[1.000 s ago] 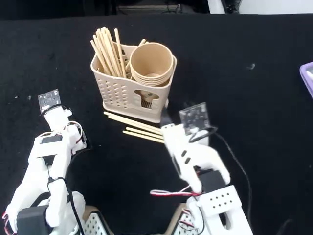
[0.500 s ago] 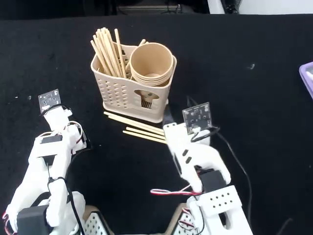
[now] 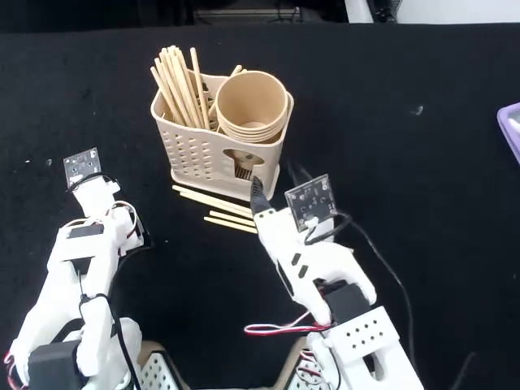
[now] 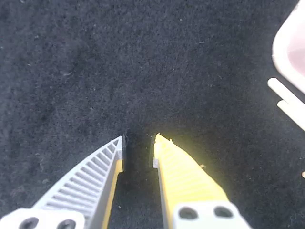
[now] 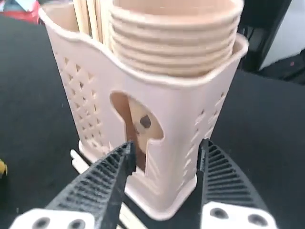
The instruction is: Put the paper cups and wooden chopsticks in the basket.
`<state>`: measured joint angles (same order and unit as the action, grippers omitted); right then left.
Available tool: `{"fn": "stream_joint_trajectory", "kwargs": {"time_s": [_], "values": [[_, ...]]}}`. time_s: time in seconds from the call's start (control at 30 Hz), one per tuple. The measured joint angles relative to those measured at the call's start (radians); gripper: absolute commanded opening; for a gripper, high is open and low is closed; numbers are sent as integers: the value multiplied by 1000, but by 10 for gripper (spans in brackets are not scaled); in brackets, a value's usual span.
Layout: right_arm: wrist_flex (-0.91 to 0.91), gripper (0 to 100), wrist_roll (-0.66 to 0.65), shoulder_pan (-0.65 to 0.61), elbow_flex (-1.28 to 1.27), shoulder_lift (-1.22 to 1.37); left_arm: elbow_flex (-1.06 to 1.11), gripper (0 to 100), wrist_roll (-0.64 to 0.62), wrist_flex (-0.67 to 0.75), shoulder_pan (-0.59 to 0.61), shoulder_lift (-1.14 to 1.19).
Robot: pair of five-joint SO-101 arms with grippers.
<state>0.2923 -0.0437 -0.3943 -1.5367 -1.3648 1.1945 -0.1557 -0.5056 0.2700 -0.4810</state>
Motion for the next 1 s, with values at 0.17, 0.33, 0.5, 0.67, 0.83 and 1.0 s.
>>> {"fn": "stream_joint_trajectory", "kwargs": {"time_s": [0.17,0.33,0.5,0.67,0.83,1.0], "values": [[-169,220,0,17,-75,0,0,116,0,0,0,0],[-244,220,0,58,-112,0,0,116,0,0,0,0],[-253,221,0,114,-112,0,0,116,0,0,0,0],[-253,219,0,137,-112,0,0,116,0,0,0,0],[-229,219,0,192,-104,0,0,116,0,0,0,0],[60,219,0,361,34,0,0,116,0,0,0,0]]}}
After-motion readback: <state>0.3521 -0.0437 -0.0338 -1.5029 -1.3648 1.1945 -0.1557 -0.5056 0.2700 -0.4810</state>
